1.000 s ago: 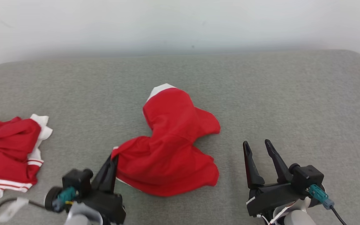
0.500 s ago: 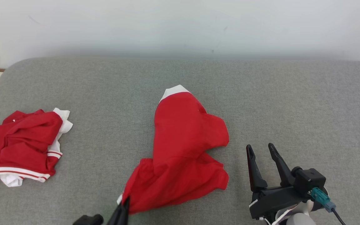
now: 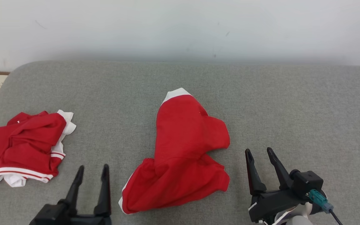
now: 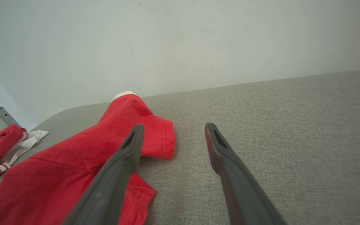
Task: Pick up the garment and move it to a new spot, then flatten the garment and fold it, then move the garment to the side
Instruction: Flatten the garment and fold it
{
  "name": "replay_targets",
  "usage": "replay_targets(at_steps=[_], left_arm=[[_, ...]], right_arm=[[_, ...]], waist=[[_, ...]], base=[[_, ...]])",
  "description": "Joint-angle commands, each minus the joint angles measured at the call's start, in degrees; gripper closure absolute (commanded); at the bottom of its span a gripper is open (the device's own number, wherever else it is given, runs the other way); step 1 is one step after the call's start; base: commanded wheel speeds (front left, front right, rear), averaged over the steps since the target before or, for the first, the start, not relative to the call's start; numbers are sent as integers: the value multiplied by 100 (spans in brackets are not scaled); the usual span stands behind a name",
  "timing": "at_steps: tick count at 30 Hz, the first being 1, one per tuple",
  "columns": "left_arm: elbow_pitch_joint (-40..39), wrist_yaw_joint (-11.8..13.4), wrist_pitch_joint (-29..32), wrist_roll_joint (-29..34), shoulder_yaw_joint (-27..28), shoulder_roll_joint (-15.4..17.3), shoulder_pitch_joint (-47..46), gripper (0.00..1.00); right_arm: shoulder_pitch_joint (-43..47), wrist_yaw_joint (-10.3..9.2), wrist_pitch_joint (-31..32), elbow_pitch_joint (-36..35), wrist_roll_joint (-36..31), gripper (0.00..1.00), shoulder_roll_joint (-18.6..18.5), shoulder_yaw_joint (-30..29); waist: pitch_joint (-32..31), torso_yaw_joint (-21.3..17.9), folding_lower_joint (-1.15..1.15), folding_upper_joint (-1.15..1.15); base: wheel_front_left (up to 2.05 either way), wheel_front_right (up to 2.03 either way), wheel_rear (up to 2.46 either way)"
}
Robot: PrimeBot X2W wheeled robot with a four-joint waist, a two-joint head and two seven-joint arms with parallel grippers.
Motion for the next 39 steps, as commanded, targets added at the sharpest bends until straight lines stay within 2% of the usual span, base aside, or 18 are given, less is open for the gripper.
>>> replay_targets(at_steps=[1,8,11,26,28,34,39], left_arm=[[-102,31,-23,157,203,10,227,0],[-436,58,-25,559,988,-85,587,0],[-484,-13,-26,650,1210,-144,688,0],[-286,-399,-26,868,1461,-492,704,0],[-230,-450,-26,900,1517,-517,742,0],[-219,-489,-26,958,1616,-566,806,0],[-194,-490,-26,918,1661,-604,800,0]], right_arm=[[68,4,-12,31,14,0,-8,10],[126,4,48,244,105,0,-6,85],[186,4,148,379,285,0,-7,180],[-250,4,621,1541,1001,0,-7,858],[-343,4,587,1752,1111,100,-7,1004],[-536,4,278,2000,1011,100,-19,836],[-608,4,195,1762,787,100,-181,439]], waist=[[-10,-22,0,0],[-46,-46,0,0],[-58,-3,0,0],[-71,399,0,0],[-84,451,0,0],[-110,431,0,0],[-77,289,0,0]], base=[[0,0,0],[0,0,0],[0,0,0],[0,0,0],[0,0,0],[0,0,0],[0,0,0]])
